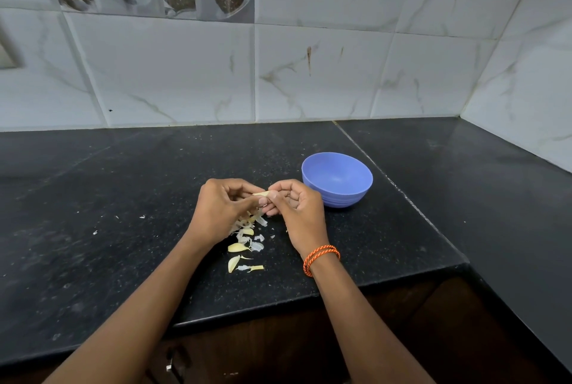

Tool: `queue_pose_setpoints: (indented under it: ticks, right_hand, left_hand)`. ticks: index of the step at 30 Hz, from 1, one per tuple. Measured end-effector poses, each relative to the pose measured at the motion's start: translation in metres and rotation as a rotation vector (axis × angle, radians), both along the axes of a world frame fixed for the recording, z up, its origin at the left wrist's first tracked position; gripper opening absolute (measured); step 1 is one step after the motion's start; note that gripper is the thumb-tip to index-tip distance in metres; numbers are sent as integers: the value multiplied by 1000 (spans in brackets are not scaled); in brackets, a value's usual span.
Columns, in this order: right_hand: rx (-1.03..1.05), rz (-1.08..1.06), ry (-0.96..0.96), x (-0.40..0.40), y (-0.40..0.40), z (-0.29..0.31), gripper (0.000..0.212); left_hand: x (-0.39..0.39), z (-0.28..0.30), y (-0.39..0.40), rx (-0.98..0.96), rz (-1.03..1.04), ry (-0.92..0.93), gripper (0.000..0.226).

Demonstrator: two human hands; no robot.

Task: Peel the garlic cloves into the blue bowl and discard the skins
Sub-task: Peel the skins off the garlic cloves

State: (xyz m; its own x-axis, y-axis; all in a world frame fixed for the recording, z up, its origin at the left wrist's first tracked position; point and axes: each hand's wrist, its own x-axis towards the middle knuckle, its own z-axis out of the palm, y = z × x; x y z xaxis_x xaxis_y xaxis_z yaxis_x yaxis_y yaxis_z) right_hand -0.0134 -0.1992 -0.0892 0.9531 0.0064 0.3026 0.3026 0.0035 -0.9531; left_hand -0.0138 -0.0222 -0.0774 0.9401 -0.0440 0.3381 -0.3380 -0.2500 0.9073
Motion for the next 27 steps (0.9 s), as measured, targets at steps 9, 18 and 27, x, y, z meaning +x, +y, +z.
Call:
queue_pose_setpoints:
  ticks: [9, 18, 27]
  right_hand:
    - [41, -16, 34, 1, -2, 0, 4]
    - [69, -2, 49, 1, -3, 1, 5]
    - [67, -5, 18, 1, -3, -1, 11]
  left_hand:
    - [3, 2, 3, -36, -30, 9, 6]
    - [6, 0, 4, 9, 3, -12, 5]
    - [3, 1, 3, 56, 52, -51, 5]
